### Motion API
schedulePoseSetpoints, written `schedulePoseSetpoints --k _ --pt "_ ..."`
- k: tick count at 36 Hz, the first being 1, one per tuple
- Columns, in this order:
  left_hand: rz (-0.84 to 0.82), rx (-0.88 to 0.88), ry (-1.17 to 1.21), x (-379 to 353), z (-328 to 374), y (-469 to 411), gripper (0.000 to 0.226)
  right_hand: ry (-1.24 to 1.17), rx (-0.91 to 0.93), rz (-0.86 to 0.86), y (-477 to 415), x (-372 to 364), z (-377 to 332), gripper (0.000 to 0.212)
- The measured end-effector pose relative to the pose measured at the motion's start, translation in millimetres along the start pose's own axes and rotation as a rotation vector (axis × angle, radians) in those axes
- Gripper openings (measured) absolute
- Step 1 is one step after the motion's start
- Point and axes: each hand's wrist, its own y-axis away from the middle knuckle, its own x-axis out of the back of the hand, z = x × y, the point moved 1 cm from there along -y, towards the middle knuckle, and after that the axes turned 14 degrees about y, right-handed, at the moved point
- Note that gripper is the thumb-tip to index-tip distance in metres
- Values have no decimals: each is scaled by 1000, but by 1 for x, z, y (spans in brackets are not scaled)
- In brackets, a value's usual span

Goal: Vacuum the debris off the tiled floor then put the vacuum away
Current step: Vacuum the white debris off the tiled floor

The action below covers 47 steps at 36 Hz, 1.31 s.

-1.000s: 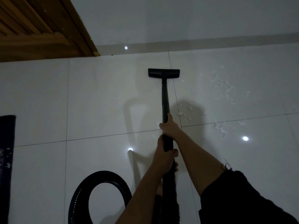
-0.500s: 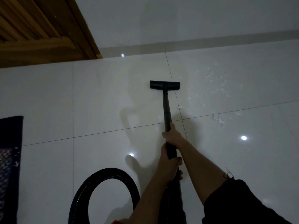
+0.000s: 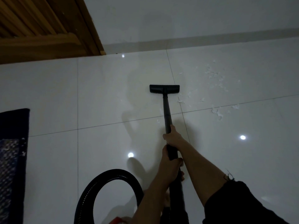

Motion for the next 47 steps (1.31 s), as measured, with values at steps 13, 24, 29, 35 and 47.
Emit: schedulePoseSetpoints --k 13,24,29,35,47 --pt "29 -12 40 -19 -31 17 63 39 18 -6 16 -5 30 74" --pt "66 -16 73 -31 -55 33 53 75 27 -32 32 -14 53 74" --pt "82 -3 75 -36 -68 43 55 81 32 -26 44 -18 63 74" --pt "65 -10 75 -37 -78 58 51 79 14 -26 57 -27 74 74" --pt "53 -25 58 -20 -109 96 55 55 -10 -7 89 -64 90 74"
